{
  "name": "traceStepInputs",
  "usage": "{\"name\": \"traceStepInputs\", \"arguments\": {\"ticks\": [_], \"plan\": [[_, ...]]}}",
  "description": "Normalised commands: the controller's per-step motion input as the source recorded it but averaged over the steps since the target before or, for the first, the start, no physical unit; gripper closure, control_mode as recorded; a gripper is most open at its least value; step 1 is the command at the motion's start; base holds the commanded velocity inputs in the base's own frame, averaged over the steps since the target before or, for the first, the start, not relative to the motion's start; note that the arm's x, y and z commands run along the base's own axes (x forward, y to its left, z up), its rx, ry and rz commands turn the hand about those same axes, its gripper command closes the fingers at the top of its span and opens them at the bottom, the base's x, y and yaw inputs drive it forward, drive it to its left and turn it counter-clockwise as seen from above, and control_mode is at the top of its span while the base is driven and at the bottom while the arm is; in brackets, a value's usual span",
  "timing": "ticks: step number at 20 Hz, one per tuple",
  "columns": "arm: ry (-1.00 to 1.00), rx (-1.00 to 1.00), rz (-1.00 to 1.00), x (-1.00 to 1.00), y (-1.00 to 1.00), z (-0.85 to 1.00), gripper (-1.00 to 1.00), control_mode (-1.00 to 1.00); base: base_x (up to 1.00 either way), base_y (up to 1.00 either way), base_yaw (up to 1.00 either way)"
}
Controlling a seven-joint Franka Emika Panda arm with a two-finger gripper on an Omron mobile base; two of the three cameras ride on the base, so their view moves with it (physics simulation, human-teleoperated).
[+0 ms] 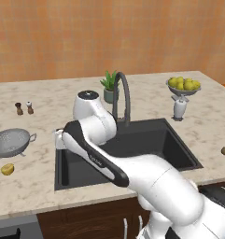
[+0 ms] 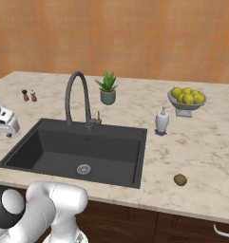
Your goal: Put the colander in the sink, put the kiwi, kiwi in the colander, and turn on the sink faucet and pour water over the colander.
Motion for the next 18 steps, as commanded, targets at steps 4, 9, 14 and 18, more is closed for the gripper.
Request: {"name": "traceStepInputs", "arguments": {"ticks": [4,9,14,18], "plan": [[0.01,0.09,0.00,0.39,0.59,-0.09,-1.00,-1.00,0.00,0.00,0.00],[0.00,0.12,0.00,0.41,0.47,-0.06,-1.00,-1.00,0.00,0.00,0.00],[0.00,0.13,-0.02,0.42,0.43,-0.10,-1.00,-1.00,0.00,0.00,0.00],[0.00,0.11,-0.05,0.39,0.41,-0.16,-1.00,-1.00,0.00,0.00,0.00]]}}
